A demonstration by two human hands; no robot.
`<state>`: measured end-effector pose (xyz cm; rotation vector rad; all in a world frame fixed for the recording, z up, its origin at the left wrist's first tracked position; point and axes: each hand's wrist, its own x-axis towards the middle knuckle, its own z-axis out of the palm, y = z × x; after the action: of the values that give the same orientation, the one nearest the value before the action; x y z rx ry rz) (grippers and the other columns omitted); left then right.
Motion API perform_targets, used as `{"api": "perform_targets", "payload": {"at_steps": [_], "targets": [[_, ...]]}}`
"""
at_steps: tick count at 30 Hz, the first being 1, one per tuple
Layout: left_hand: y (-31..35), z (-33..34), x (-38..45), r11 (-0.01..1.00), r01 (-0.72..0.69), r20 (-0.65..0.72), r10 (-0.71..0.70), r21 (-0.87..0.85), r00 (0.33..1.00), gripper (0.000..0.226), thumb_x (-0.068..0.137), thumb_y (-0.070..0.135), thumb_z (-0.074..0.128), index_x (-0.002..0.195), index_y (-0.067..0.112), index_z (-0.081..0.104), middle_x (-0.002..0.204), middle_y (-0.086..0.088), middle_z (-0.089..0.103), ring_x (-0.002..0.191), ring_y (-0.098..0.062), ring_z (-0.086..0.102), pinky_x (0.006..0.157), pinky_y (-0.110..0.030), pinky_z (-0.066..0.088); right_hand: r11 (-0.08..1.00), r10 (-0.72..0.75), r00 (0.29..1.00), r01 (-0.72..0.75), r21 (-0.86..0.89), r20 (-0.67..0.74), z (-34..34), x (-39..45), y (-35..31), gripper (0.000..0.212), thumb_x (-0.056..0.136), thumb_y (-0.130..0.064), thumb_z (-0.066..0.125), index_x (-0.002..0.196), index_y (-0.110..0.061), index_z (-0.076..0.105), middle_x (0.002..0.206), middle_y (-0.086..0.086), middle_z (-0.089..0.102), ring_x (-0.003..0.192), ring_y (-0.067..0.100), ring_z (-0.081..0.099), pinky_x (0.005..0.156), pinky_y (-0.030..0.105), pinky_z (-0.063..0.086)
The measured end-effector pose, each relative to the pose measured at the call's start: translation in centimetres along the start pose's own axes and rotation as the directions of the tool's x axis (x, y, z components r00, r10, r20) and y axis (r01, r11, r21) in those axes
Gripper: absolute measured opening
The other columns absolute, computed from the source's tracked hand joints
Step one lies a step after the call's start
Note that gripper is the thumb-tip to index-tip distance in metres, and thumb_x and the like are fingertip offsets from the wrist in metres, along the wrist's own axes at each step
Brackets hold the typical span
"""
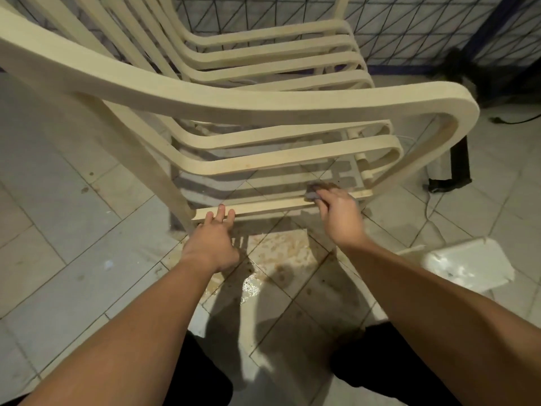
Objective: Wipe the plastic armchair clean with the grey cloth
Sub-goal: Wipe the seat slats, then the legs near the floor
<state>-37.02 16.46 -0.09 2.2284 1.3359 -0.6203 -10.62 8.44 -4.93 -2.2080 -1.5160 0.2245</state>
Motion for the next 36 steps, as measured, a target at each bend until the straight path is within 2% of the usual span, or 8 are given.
{"api": "perform_targets", "payload": {"at_steps": [6,10,16,21,23,28,32,36], "targets": [[-0.1,-0.4,0.4,0.998,0.047,0.074,-0.043,-0.048,0.996,0.101,0.078,0.015,0.056,0.162,0.027,0.0,0.168,0.004,-0.013,0.156,-0.024,0.0,0.121,-0.048,0.029,0.975,-0.165,0.966,0.13,0.178,0.2,4.3,-1.9,-7.2,0.053,0.089,0.014,0.045,0.131,-0.014,0.063,0.136,0.005,0.061,0.132,0.02,0.051,0.122,0.043,0.024],[-0.3,-0.9,0.5,0.995,0.05,0.099,-0.042,-0.085,0.994,0.096,0.081,0.013,0.051,0.162,0.029,0.001,0.168,0.007,-0.013,0.156,-0.023,0.001,0.121,-0.048,0.027,0.957,-0.23,0.971,0.214,0.195,0.063,1.9,-1.9,-6.1,0.055,0.08,0.019,0.052,0.121,-0.014,0.07,0.12,0.003,0.07,0.113,0.019,0.064,0.108,0.041,0.046],[-0.1,-1.1,0.6,0.993,0.066,0.119,-0.054,-0.098,0.991,0.095,0.081,0.011,0.049,0.162,0.03,0.003,0.168,0.008,-0.012,0.156,-0.024,0.002,0.123,-0.046,0.024,0.992,0.119,0.985,-0.113,0.051,-0.121,0.1,-0.8,-3.4,0.027,0.092,-0.004,0.058,0.112,-0.016,0.073,0.098,0.001,0.071,0.099,0.02,0.06,0.1,0.041,0.049],[0.2,-0.9,0.7,0.99,0.078,0.109,-0.066,-0.116,0.992,0.094,0.084,0.012,0.053,0.162,0.029,0.004,0.168,0.007,-0.013,0.156,-0.024,0.0,0.123,-0.043,0.021,0.959,-0.264,0.927,0.225,0.17,0.267,2.9,-1.0,-6.2,0.044,0.1,-0.006,0.048,0.135,-0.029,0.058,0.138,-0.008,0.059,0.13,0.011,0.047,0.121,0.031,0.02],[0.3,-0.9,0.7,0.991,0.076,0.113,-0.063,-0.113,0.992,0.093,0.085,0.012,0.052,0.162,0.028,0.003,0.168,0.005,-0.013,0.156,-0.024,-0.001,0.123,-0.043,0.02,0.936,-0.349,0.891,0.316,0.155,0.291,1.7,0.6,-4.6,0.037,0.101,-0.016,0.05,0.133,-0.032,0.06,0.135,-0.008,0.062,0.122,0.01,0.056,0.114,0.03,0.034],[0.3,-0.7,0.8,0.991,0.088,0.12,-0.075,-0.103,0.99,0.093,0.085,0.014,0.053,0.162,0.028,0.003,0.168,0.005,-0.014,0.156,-0.026,-0.002,0.124,-0.044,0.019,0.995,0.101,0.993,-0.099,-0.032,0.059,-1.3,0.7,2.1,0.023,0.1,-0.02,0.053,0.113,-0.018,0.072,0.107,0.007,0.071,0.101,0.024,0.063,0.1,0.039,0.048],[0.2,-0.8,1.0,0.993,0.085,0.131,-0.074,-0.079,0.989,0.092,0.086,0.018,0.054,0.162,0.027,0.003,0.168,0.004,-0.013,0.156,-0.027,-0.001,0.124,-0.042,0.019,0.996,-0.076,0.992,0.071,0.056,0.097,-0.8,-2.3,2.7,0.06,0.079,0.019,0.054,0.128,-0.013,0.066,0.134,0.007,0.062,0.129,0.024,0.055,0.117,0.044,0.034],[0.4,-0.7,0.8,0.991,0.091,0.116,-0.08,-0.094,0.99,0.094,0.084,0.016,0.055,0.162,0.027,0.004,0.168,0.005,-0.013,0.156,-0.026,-0.002,0.124,-0.042,0.02,0.954,-0.299,0.954,0.299,0.01,-0.007,-1.3,-1.7,1.4,0.059,0.071,0.017,0.059,0.121,-0.011,0.071,0.127,0.008,0.067,0.119,0.028,0.061,0.102,0.047,0.05]]}}
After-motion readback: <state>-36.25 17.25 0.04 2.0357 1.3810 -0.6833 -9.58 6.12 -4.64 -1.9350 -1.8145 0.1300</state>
